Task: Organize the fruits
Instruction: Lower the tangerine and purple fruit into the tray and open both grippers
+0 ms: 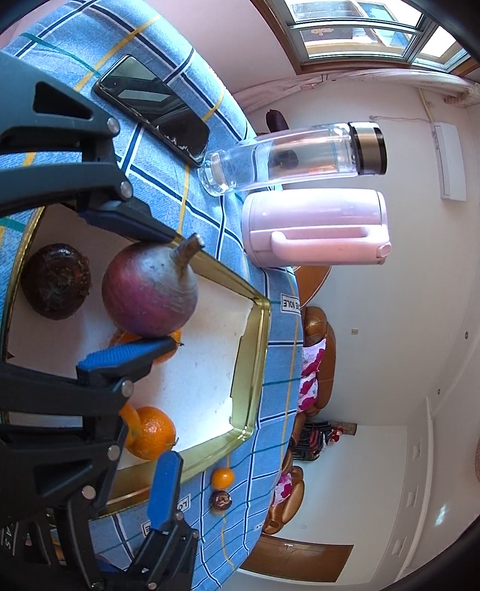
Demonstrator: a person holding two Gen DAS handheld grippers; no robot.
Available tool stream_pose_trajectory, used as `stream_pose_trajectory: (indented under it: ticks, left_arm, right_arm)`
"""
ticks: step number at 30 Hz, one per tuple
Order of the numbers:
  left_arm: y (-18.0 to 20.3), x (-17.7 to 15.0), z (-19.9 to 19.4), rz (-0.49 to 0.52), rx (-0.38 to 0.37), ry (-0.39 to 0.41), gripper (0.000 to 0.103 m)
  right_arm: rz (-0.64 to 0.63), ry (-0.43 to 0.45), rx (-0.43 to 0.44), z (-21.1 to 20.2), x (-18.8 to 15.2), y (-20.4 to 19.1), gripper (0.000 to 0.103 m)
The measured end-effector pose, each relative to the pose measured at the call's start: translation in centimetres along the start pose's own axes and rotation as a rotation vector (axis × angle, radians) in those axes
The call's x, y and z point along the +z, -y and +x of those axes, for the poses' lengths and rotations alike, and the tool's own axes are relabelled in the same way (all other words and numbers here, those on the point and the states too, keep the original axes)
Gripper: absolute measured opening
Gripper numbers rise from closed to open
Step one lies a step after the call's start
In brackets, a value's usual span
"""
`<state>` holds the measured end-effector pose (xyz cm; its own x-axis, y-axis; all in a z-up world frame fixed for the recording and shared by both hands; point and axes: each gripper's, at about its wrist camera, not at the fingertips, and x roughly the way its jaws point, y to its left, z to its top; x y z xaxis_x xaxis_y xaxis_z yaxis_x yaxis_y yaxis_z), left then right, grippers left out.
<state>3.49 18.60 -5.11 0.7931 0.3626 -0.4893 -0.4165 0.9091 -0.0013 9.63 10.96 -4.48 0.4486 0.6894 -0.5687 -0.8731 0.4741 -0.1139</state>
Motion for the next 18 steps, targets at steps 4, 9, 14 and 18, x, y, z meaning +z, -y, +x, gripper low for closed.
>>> stream_pose_trajectory:
  ticks: [4, 9, 14, 18]
  left_arm:
    - [0.1, 0.0, -0.4, 0.003, 0.022, 0.027, 0.065]
    - [0.1, 0.1, -0.8, 0.003, 0.019, 0.045, 0.07]
    - [0.1, 0.1, -1.5, -0.022, 0.008, 0.071, 0.079]
    - [1.2, 0.3, -2.4, -0.016, -0.008, 0.1, 0.088]
  right_arm:
    - [-0.009, 0.003, -0.01, -0.1, 0.0, -0.2, 0.066]
    - [0.015, 0.044, -0.053, -1.3, -0.5, 0.5, 0.068]
    - [0.067, 0.068, -0.144, -4.5, -2.0, 3.8, 0.068]
    - [0.2, 0.042, -0.211, -7.2, -4.1, 8.4, 0.068]
